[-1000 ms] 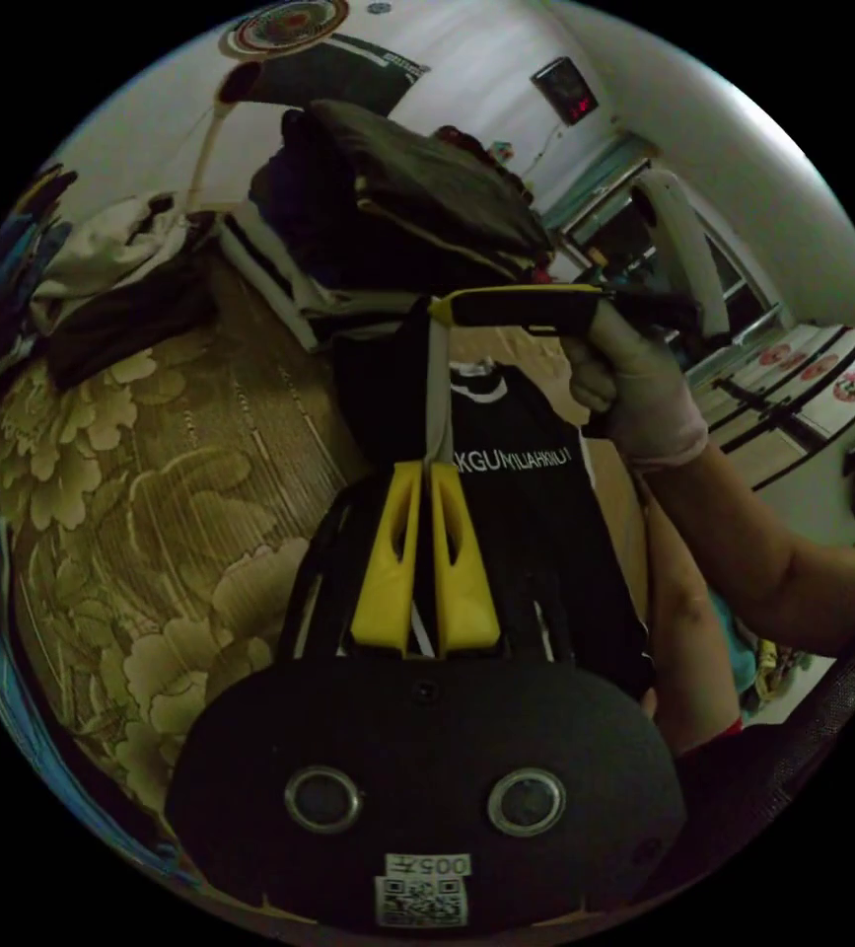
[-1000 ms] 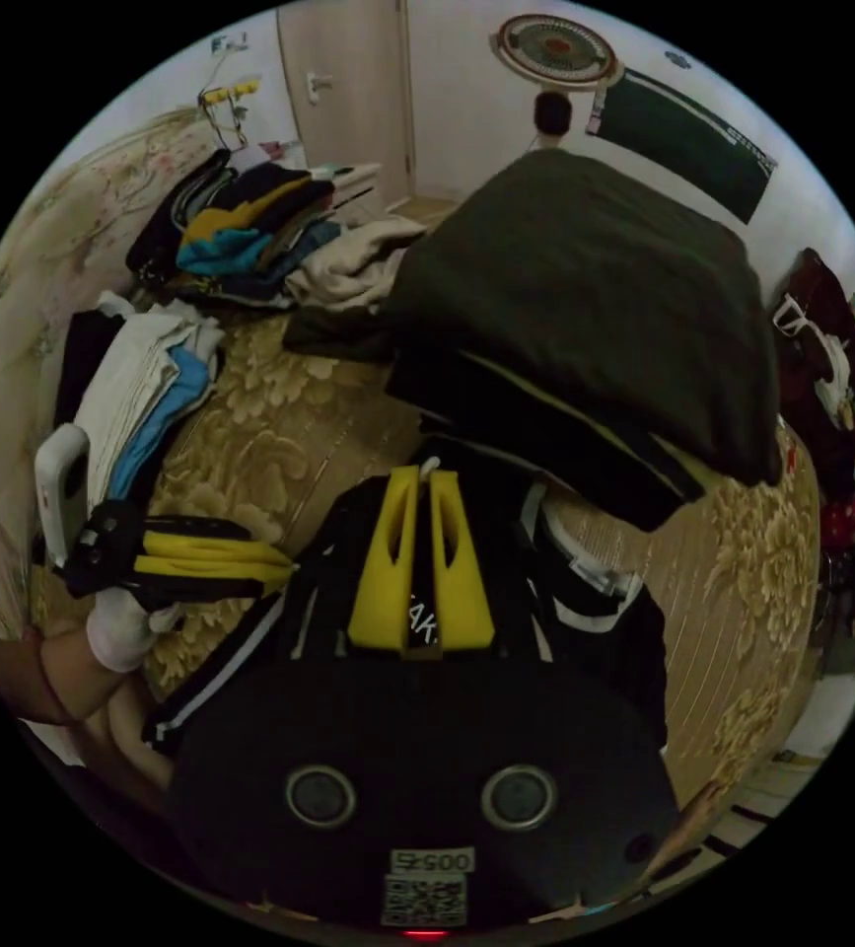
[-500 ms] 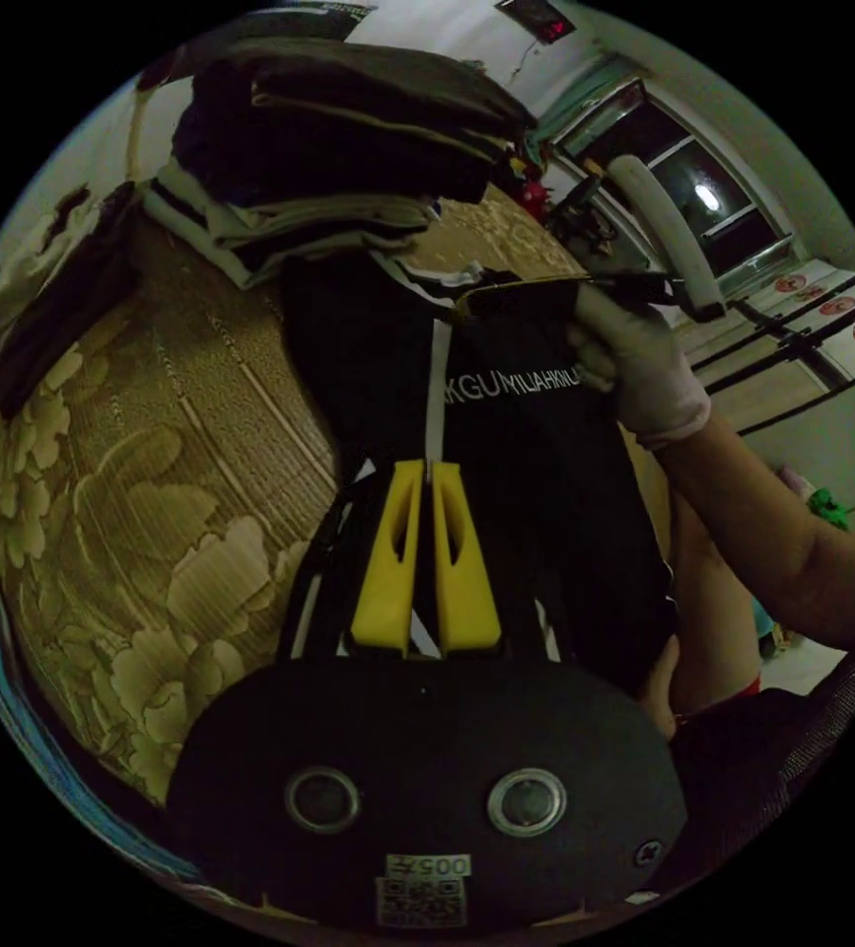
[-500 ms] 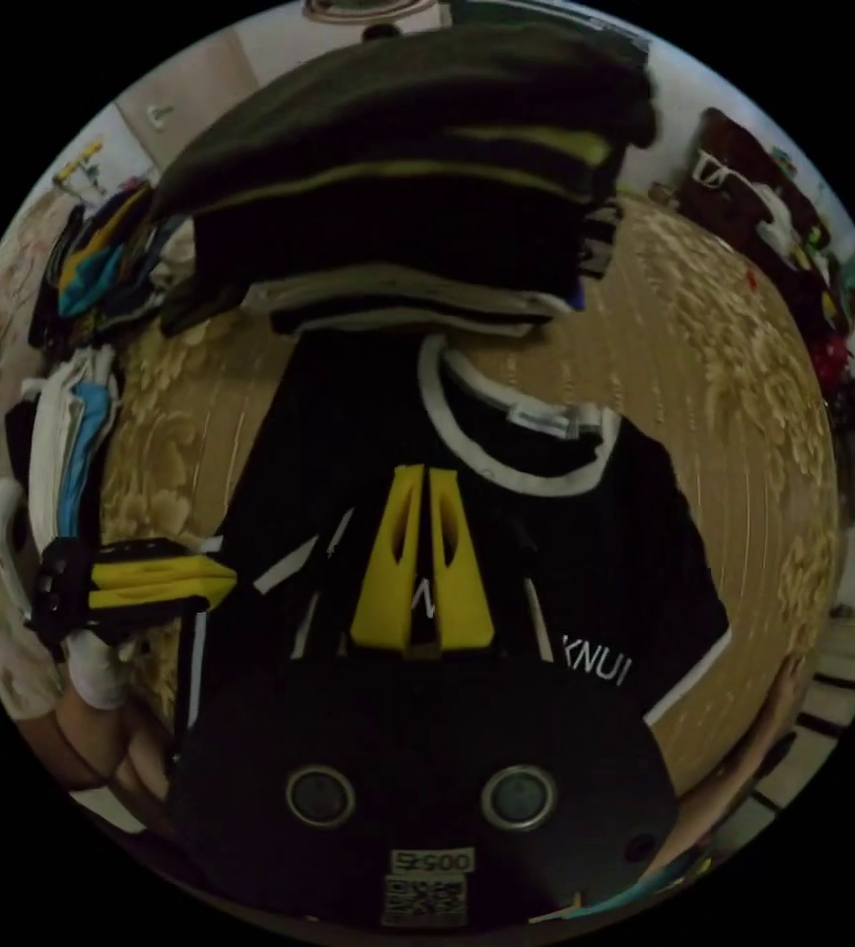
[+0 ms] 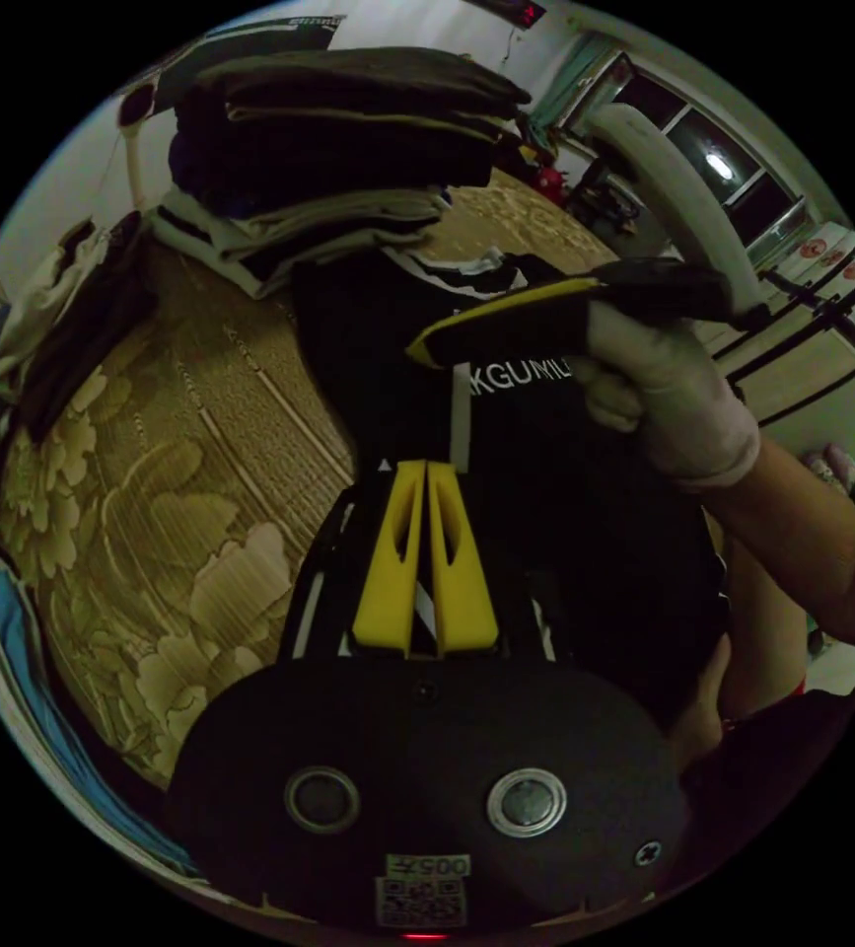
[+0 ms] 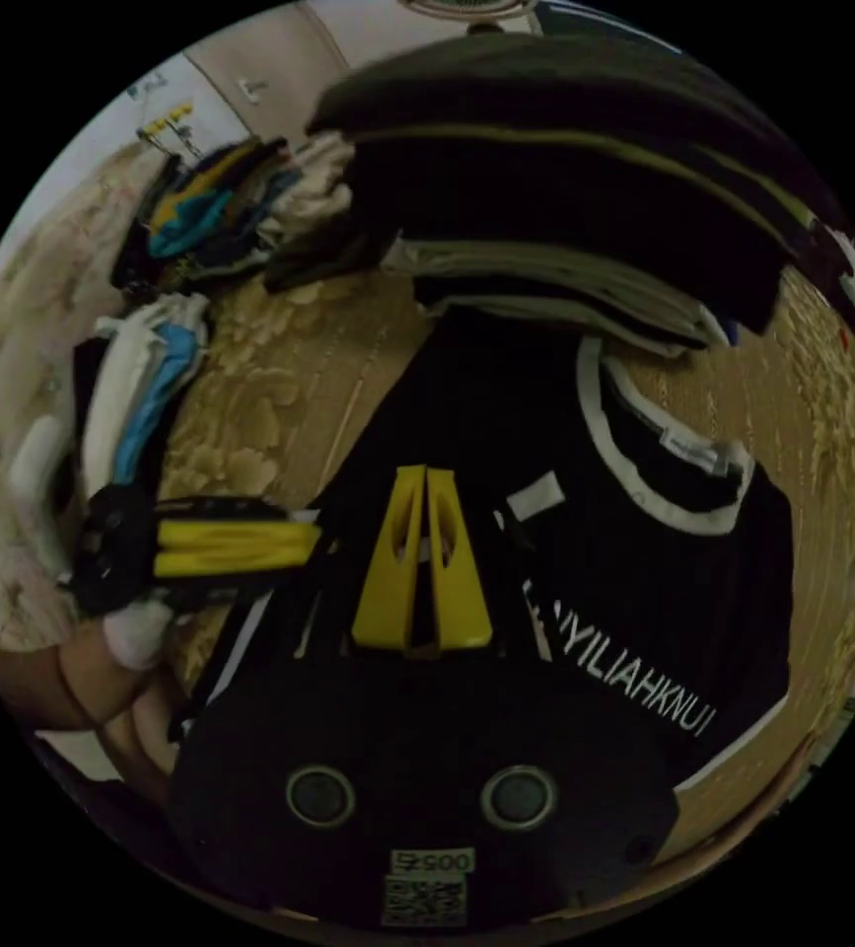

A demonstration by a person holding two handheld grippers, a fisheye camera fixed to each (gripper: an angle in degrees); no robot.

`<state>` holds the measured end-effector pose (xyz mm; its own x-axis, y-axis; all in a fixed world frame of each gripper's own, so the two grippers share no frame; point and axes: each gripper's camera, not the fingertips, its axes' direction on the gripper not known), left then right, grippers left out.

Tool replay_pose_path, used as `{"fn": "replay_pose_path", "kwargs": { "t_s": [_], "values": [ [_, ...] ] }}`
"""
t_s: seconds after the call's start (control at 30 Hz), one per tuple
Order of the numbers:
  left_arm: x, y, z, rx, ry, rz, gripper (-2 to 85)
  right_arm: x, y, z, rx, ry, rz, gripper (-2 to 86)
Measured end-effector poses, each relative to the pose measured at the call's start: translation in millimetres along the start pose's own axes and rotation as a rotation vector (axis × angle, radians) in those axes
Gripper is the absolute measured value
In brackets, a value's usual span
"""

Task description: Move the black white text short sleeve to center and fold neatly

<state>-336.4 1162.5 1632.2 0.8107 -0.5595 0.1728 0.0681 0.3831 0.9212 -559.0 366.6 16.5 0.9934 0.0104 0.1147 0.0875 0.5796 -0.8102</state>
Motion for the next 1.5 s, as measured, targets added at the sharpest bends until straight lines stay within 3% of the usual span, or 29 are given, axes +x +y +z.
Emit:
{"fn": "replay_pose_path", "kwargs": {
  "t_s": [0.27, 0.57, 0.77, 0.93, 1.07, 1.2, 1.3, 1.5],
  "values": [
    [65, -2, 4, 0.115, -0.122, 0.089, -0.7, 107, 144, -111, 0.068, -0.040, 0.202, -1.0],
    [176, -5, 49, 0.059, -0.013, 0.305, -0.7, 232, 272, -199, 0.207, 0.007, 0.492, -1.0],
    [259, -33, 110, -0.088, 0.031, 0.400, -0.4, 291, 289, -226, 0.302, -0.058, 0.530, -0.9],
    [320, -78, 144, -0.051, -0.021, 0.432, 2.6, 341, 289, -250, 0.368, -0.105, 0.570, -0.7],
    [357, -117, 177, -0.056, -0.001, 0.422, 8.9, 374, 287, -259, 0.332, -0.103, 0.593, 2.0],
    [380, -139, 219, -0.102, -0.117, 0.430, 10.6, 389, 279, -262, 0.272, -0.054, 0.552, 4.7],
    [384, -149, 251, -0.171, -0.149, 0.411, 9.8, 396, 271, -259, 0.199, 0.004, 0.519, 5.2],
    [376, -156, 250, -0.083, -0.088, 0.282, 5.1, 405, 272, -255, 0.160, 0.091, 0.510, 1.6]
  ]
}}
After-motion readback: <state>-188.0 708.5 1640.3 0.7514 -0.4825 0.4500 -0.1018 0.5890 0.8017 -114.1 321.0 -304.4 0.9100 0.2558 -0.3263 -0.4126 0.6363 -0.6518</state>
